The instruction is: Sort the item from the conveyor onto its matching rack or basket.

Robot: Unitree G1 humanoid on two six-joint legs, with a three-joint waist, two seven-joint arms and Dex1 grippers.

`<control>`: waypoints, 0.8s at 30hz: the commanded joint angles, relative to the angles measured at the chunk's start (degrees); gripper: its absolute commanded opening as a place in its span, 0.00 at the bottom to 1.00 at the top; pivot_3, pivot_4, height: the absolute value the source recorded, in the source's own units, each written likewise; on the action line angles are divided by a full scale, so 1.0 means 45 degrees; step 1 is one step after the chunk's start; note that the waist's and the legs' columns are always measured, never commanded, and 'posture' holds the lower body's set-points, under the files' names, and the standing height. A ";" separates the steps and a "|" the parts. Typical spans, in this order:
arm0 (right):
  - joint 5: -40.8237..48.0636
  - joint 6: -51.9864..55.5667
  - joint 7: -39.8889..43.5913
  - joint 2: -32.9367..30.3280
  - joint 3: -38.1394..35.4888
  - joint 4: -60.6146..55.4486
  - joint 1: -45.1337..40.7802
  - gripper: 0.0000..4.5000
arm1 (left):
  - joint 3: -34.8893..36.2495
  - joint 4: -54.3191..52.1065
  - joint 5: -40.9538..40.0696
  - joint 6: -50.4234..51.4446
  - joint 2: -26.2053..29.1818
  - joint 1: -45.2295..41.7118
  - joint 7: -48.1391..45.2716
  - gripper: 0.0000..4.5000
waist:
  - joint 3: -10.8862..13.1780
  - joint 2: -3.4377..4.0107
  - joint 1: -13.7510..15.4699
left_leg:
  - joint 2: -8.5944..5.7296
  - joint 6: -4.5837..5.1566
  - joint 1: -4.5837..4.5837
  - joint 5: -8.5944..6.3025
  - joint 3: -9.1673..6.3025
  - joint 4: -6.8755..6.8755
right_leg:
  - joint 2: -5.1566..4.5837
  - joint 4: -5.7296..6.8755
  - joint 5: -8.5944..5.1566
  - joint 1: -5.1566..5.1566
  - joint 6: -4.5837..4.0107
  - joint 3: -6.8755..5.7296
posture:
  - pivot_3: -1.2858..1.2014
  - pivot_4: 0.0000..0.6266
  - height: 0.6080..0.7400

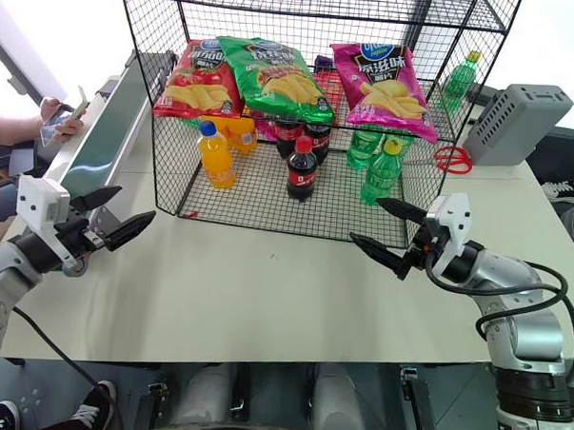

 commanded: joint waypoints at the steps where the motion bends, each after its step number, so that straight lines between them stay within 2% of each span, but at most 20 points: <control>1: -0.0051 -0.0378 0.0038 -0.0076 -0.0096 -0.0116 -0.0208 0.99 | 0.0150 -0.0234 0.0095 -0.0430 -0.0009 -0.0223 0.0009 1.00 | 0.0000 0.0000 -0.0001 | 0.0000 0.0000 0.0000 0.0000 0.0000 0.0000 | 0.0000 0.0000 0.0000 0.0000 0.0000 0.0000 | 0.52 0.24 1.00; 10: -0.0234 -0.0559 0.0003 -0.0082 -0.0067 0.0140 -0.0378 0.99 | 0.0147 0.0198 0.0289 -0.0751 -0.0014 -0.0533 -0.0222 1.00 | 0.0000 0.0000 -0.0002 | 0.0000 0.0000 0.0000 0.0000 0.0002 0.0000 | 0.0000 0.0000 0.0000 0.0000 0.0000 0.0000 | 0.52 0.24 1.00; 17: -0.0801 0.0776 -0.0993 -0.0399 0.0372 0.0151 -0.0544 0.99 | 0.0051 0.0358 0.0427 -0.0840 -0.0097 -0.0592 -0.0339 1.00 | 0.0000 0.0000 -0.0004 | 0.0000 0.0000 0.0000 0.0000 0.0001 0.0000 | 0.0001 0.0001 0.0000 -0.0001 0.0000 -0.0001 | 0.52 0.24 1.00; 24: -0.0900 0.0715 -0.1142 -0.0317 0.0564 0.0087 -0.0858 0.99 | -0.0006 0.0557 0.0663 -0.1231 -0.0161 -0.0510 -0.0472 1.00 | 0.0000 0.0000 -0.0002 | 0.0000 0.0000 -0.0001 0.0000 0.0001 0.0000 | 0.0001 0.0001 0.0000 -0.0001 0.0000 -0.0001 | 0.52 0.24 1.00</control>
